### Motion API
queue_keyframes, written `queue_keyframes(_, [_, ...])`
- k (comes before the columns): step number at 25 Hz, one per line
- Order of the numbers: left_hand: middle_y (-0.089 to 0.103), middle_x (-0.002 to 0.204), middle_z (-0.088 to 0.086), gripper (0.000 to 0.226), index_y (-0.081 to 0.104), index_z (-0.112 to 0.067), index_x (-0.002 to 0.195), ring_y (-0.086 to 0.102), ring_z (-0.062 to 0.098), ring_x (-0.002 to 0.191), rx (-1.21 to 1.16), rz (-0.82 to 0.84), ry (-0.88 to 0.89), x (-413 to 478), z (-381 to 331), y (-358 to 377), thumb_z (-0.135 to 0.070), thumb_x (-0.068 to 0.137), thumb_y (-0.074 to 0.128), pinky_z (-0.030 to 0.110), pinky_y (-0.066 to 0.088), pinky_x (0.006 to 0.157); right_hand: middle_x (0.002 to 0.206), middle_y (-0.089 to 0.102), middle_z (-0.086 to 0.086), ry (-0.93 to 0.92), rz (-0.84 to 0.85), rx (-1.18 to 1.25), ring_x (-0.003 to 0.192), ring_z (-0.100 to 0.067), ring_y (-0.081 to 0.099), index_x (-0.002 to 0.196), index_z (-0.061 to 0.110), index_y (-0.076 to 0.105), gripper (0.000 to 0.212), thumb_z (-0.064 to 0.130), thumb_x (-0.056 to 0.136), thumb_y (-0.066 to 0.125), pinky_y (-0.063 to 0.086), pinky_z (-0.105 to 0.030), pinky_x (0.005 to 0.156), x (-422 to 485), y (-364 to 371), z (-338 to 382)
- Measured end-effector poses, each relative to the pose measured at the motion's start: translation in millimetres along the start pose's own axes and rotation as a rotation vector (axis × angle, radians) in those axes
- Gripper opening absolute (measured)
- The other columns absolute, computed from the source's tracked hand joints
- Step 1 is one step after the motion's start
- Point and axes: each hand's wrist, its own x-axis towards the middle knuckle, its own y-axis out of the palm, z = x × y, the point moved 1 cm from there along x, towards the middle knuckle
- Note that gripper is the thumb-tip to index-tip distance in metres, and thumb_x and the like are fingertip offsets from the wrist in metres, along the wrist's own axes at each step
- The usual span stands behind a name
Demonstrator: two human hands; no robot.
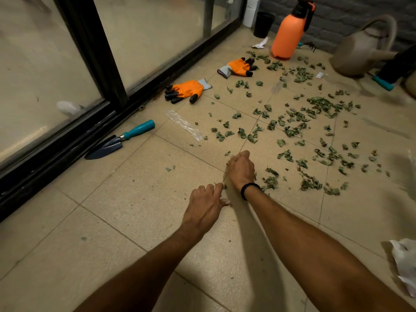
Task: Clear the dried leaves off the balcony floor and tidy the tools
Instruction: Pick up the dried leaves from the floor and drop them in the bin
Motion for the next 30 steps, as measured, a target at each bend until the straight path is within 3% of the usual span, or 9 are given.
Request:
queue_keyframes(4, [0.060, 0.084, -0.002, 0.034, 0.053, -0.022, 0.105, 0.044, 0.014, 0.065, 0.046, -0.044, -0.014, 4.3, -1.9, -2.9, -0.051, 0.104, 0.035, 0.033, 0.040, 0.062, 0.105, 0.066, -0.017, -0.019, 0.027, -0.067, 0.095, -0.032, 0.060, 0.110, 0.002, 0.058, 0.032, 0.027, 0.105, 0.039, 0.037, -0.030, 0.070, 12.1, -5.7, 1.1])
queue_keyframes(8, [0.055, 0.077, 0.000, 0.016, 0.049, -0.019, 0.094, 0.043, 0.013, 0.062, -0.128, 0.030, -0.101, 4.7, -5.7, -15.4, -0.030, 0.105, 0.048, 0.034, 0.046, 0.063, 0.099, 0.066, -0.014, -0.071, 0.067, -0.072, 0.090, -0.028, 0.058, 0.104, 0.003, 0.062, 0.038, 0.036, 0.104, 0.044, 0.035, -0.028, 0.068, 8.3, -4.7, 2.7])
queue_keyframes(10, [0.052, 0.070, 0.000, 0.023, 0.041, -0.019, 0.088, 0.042, 0.012, 0.056, -0.201, 0.065, -0.115, 2.6, -2.6, -22.5, -0.015, 0.097, 0.062, 0.032, 0.046, 0.054, 0.095, 0.061, -0.007, -0.084, 0.092, -0.095, 0.087, -0.024, 0.055, 0.105, 0.005, 0.059, 0.036, 0.039, 0.101, 0.051, 0.035, -0.028, 0.069, -0.8, -3.8, -2.2])
queue_keyframes(14, [0.054, 0.076, 0.002, 0.009, 0.037, -0.017, 0.094, 0.040, 0.012, 0.062, -0.507, 0.082, -0.286, -2.4, 7.8, -35.4, -0.011, 0.100, 0.039, 0.030, 0.034, 0.053, 0.087, 0.058, -0.004, -0.021, 0.151, -0.065, 0.084, -0.023, 0.056, 0.098, 0.009, 0.057, 0.026, 0.035, 0.099, 0.054, 0.037, -0.027, 0.062, -8.8, -0.5, -11.7])
queue_keyframes(17, [0.054, 0.073, 0.001, 0.016, 0.042, -0.022, 0.111, 0.044, 0.011, 0.059, -0.945, -0.029, -0.481, -11.4, 20.4, -45.8, -0.016, 0.097, 0.048, 0.035, 0.040, 0.053, 0.068, 0.054, -0.002, 0.212, 0.263, 0.314, 0.063, -0.017, 0.051, 0.078, 0.015, 0.057, 0.028, 0.032, 0.099, 0.056, 0.038, -0.024, 0.053, -2.5, -4.6, -4.0])
queue_keyframes(20, [0.048, 0.065, 0.000, 0.023, 0.058, -0.014, 0.121, 0.038, 0.011, 0.052, -1.476, -0.097, -0.874, -12.0, 36.1, -57.3, -0.016, 0.099, 0.051, 0.028, 0.034, 0.045, 0.066, 0.047, -0.003, 0.584, 0.469, 1.001, 0.049, -0.008, 0.039, 0.087, 0.009, 0.055, 0.019, 0.019, 0.103, 0.049, 0.032, -0.018, 0.038, -3.4, -10.2, 13.1])
queue_keyframes(22, [0.034, 0.057, -0.005, 0.025, 0.065, -0.006, 0.115, 0.027, 0.008, 0.048, -1.839, -0.034, -1.053, -14.1, 46.9, -68.7, -0.012, 0.102, 0.045, 0.022, 0.025, 0.042, 0.067, 0.041, -0.001, 0.636, 0.590, 1.224, 0.047, -0.005, 0.037, 0.090, 0.009, 0.051, 0.021, 0.016, 0.106, 0.039, 0.029, -0.015, 0.037, -7.9, -11.2, 23.0])
queue_keyframes(25, [0.026, 0.057, -0.006, 0.021, 0.062, -0.006, 0.107, 0.022, 0.006, 0.045, -2.118, -0.010, -1.110, -22.7, 65.0, -78.0, -0.009, 0.100, 0.043, 0.020, 0.023, 0.042, 0.069, 0.039, 0.000, 0.632, 0.706, 1.325, 0.046, -0.005, 0.037, 0.089, 0.010, 0.050, 0.021, 0.014, 0.105, 0.036, 0.029, -0.015, 0.038, -20.7, -7.0, 35.8])
queue_keyframes(30, [0.024, 0.050, -0.007, 0.023, 0.044, -0.017, 0.072, 0.020, 0.007, 0.036, -2.162, -0.153, -1.181, -42.2, 82.0, -100.7, -0.011, 0.095, 0.042, 0.021, 0.020, 0.038, 0.070, 0.041, -0.001, 0.641, 0.870, 1.286, 0.049, -0.006, 0.035, 0.090, 0.010, 0.049, 0.019, 0.012, 0.105, 0.036, 0.030, -0.016, 0.038, -58.9, 13.7, 75.3])
